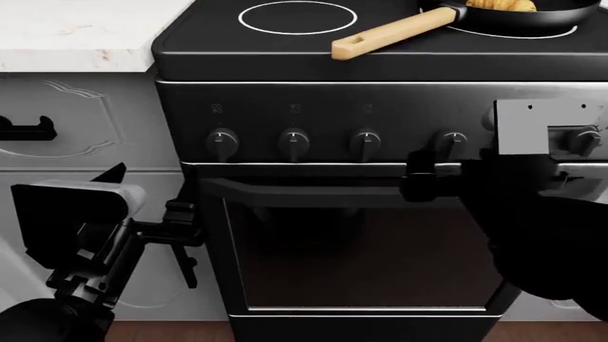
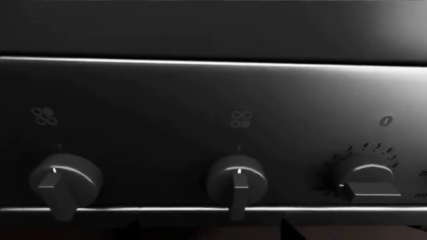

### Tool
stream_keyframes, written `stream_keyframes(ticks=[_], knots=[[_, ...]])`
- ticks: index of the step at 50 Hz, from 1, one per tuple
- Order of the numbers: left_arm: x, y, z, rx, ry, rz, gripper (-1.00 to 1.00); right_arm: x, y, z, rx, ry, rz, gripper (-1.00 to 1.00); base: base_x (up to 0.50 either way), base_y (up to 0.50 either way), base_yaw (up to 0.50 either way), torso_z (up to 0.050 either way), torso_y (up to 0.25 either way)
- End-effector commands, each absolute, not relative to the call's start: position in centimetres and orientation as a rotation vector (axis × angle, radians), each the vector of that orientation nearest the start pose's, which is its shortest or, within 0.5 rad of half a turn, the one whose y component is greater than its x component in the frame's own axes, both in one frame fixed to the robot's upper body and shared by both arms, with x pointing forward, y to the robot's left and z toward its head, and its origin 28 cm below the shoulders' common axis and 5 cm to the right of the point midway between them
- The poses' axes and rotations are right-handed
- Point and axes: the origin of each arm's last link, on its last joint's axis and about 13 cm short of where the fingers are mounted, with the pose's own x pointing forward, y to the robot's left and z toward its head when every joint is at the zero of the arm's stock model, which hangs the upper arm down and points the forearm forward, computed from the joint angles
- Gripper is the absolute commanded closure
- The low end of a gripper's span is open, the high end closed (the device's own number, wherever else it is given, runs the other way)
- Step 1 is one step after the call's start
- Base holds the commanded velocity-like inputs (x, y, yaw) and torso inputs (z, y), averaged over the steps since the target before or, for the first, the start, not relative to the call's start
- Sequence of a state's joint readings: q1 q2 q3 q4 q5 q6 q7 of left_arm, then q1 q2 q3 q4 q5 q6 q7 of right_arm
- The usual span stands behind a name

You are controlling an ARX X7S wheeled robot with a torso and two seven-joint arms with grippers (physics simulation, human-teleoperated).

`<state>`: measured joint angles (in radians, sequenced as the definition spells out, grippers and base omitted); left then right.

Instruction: Pick the croissant and place it on the pan. Then turn on the stove to warm the croissant.

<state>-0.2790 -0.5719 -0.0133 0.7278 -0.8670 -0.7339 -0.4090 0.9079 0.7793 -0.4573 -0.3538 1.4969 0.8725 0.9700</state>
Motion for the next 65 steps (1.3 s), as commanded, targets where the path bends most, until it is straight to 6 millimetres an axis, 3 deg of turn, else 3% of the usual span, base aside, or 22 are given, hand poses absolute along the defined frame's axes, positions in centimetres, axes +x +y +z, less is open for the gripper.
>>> stream_keyframes(ticks=[1, 65], knots=[[20.6, 25.1, 18.1, -0.038, -0.109, -0.13, -1.0, 25.7, -13.5, 23.4, -0.034, 0.252, -0.034, -1.0, 0.0, 0.0, 0.0, 0.0, 0.0], [20.9, 25.4, 17.8, -0.068, -0.098, -0.116, -1.0, 28.3, -14.1, 23.4, -0.067, 0.281, -0.086, -1.0, 0.0, 0.0, 0.0, 0.0, 0.0]])
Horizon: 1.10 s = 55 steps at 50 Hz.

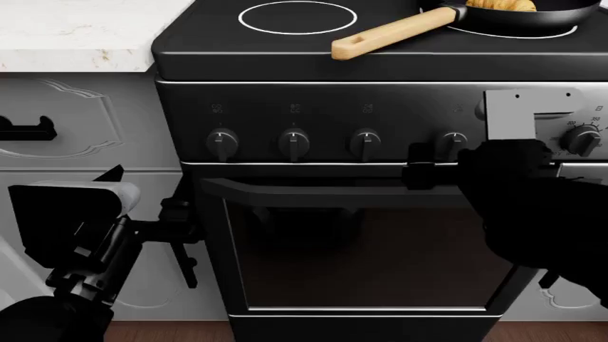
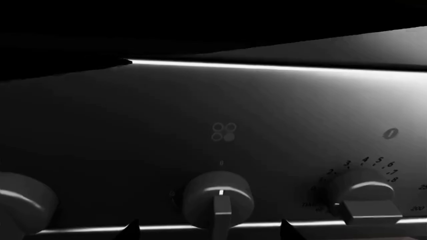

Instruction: Pick the croissant and place it on the pan. Then turn on the stove to warm the croissant.

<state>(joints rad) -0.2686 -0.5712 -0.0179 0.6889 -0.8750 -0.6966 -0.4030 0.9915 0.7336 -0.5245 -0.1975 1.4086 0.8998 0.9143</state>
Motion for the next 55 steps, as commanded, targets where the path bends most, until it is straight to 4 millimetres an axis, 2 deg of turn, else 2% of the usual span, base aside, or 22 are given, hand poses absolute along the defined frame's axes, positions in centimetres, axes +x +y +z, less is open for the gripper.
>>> stream_keyframes(ticks=[1, 55], knots=[[20.9, 25.4, 17.8, -0.068, -0.099, -0.115, -1.0, 28.4, -14.1, 23.4, -0.067, 0.28, -0.086, -1.0, 0.0, 0.0, 0.0, 0.0, 0.0], [21.1, 25.3, 17.7, -0.066, -0.093, -0.107, -1.0, 30.1, -14.9, 21.9, -0.059, 0.326, -0.107, -1.0, 0.0, 0.0, 0.0, 0.0, 0.0]])
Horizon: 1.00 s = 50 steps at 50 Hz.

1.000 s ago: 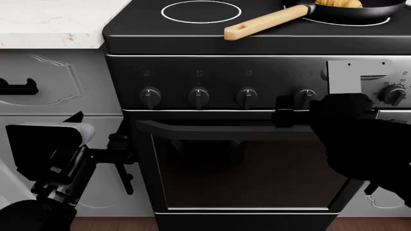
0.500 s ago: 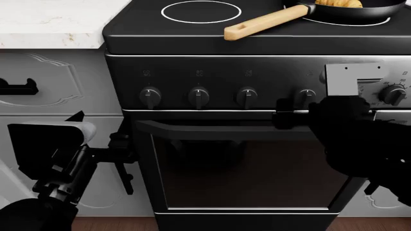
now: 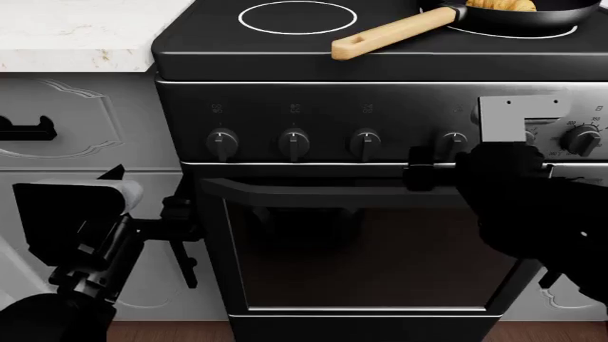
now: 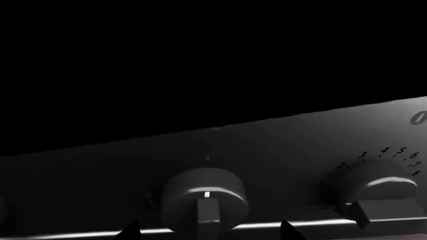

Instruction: Pick the croissant and place it on the pan. Then turn on the stove to warm the croissant.

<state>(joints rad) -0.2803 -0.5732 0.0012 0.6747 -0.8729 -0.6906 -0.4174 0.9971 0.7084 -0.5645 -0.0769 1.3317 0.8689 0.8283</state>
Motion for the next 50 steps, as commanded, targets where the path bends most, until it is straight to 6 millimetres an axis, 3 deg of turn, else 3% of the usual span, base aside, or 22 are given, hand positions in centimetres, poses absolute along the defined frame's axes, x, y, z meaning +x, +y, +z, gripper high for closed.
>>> stream_keyframes(ticks=[1, 34, 35, 50], knots=[[21.1, 25.28, 17.7, -0.066, -0.093, -0.107, -1.0, 30.12, -14.91, 21.87, -0.059, 0.327, -0.108, -1.0, 0.0, 0.0, 0.0, 0.0, 0.0], [21.14, 25.3, 17.65, -0.067, -0.091, -0.103, -1.0, 30.89, -15.09, 21.59, -0.069, 0.327, -0.117, -1.0, 0.0, 0.0, 0.0, 0.0, 0.0], [21.14, 25.31, 17.65, -0.067, -0.091, -0.103, -1.0, 30.89, -15.08, 21.6, -0.072, 0.325, -0.117, 1.0, 0.0, 0.0, 0.0, 0.0, 0.0], [21.04, 25.32, 17.75, -0.07, -0.095, -0.104, -1.0, 30.59, -14.82, 21.72, -0.074, 0.312, -0.107, 1.0, 0.0, 0.0, 0.0, 0.0, 0.0]])
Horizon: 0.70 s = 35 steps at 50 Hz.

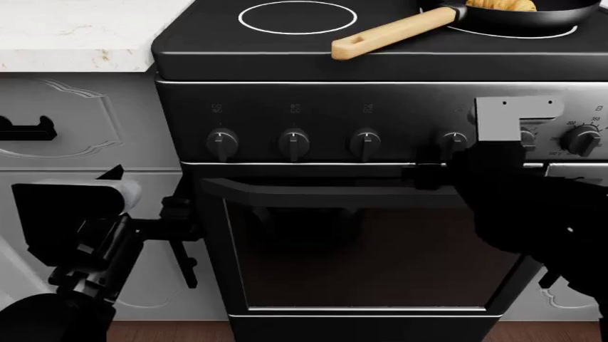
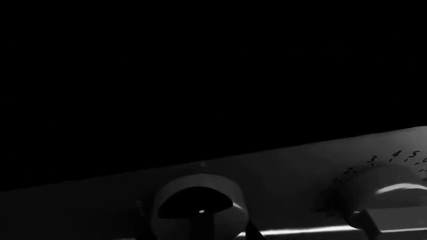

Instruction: Pick the croissant and place it on the pan. Then turn on the stove to warm the croissant.

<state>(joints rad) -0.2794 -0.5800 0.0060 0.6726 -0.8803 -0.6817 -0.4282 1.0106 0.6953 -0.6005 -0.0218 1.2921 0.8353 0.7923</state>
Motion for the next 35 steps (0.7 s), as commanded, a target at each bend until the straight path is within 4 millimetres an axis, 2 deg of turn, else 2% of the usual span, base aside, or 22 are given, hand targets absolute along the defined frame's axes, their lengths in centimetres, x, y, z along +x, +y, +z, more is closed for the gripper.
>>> stream_keyframes(ticks=[1, 35], knots=[[21.03, 25.32, 17.75, -0.07, -0.095, -0.104, -1.0, 30.57, -14.82, 21.73, -0.074, 0.312, -0.106, 1.0, 0.0, 0.0, 0.0, 0.0, 0.0], [21.01, 25.35, 17.7, -0.078, -0.095, -0.102, -1.0, 30.93, -15.52, 21.98, -0.291, 0.307, -0.079, 1.0, 0.0, 0.0, 0.0, 0.0, 0.0]])
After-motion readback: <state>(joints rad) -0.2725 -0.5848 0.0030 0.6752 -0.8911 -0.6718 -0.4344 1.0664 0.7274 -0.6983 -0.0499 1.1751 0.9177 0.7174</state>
